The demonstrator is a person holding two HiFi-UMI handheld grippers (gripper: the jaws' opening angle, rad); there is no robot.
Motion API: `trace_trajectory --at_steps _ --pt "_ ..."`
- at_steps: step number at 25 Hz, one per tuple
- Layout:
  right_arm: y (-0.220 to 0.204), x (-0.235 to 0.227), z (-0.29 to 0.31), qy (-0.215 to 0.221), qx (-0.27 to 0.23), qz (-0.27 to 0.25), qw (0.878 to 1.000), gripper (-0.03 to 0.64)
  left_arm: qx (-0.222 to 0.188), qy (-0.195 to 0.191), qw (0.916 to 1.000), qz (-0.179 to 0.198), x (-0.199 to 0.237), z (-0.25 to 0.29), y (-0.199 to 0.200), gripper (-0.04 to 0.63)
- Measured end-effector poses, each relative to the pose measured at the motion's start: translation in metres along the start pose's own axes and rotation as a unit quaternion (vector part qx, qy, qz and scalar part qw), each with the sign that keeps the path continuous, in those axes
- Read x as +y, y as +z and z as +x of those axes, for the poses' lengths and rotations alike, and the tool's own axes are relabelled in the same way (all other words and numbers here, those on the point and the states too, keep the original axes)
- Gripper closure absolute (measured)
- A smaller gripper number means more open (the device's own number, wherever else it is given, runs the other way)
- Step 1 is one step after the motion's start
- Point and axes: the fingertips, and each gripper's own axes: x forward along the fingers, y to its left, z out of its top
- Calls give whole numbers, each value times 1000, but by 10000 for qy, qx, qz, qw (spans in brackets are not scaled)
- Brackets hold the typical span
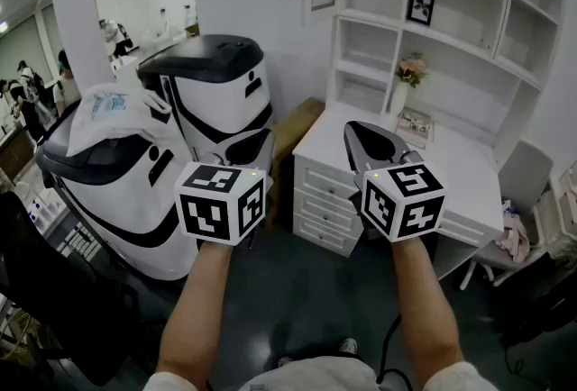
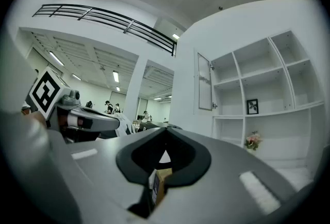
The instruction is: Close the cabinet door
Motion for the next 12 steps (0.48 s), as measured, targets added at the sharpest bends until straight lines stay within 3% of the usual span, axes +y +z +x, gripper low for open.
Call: trace_trajectory --at_steps 12 --pt "20 11 -6 145 -46 103 9998 614 -161 -201 9997 7 6 -17 19 598"
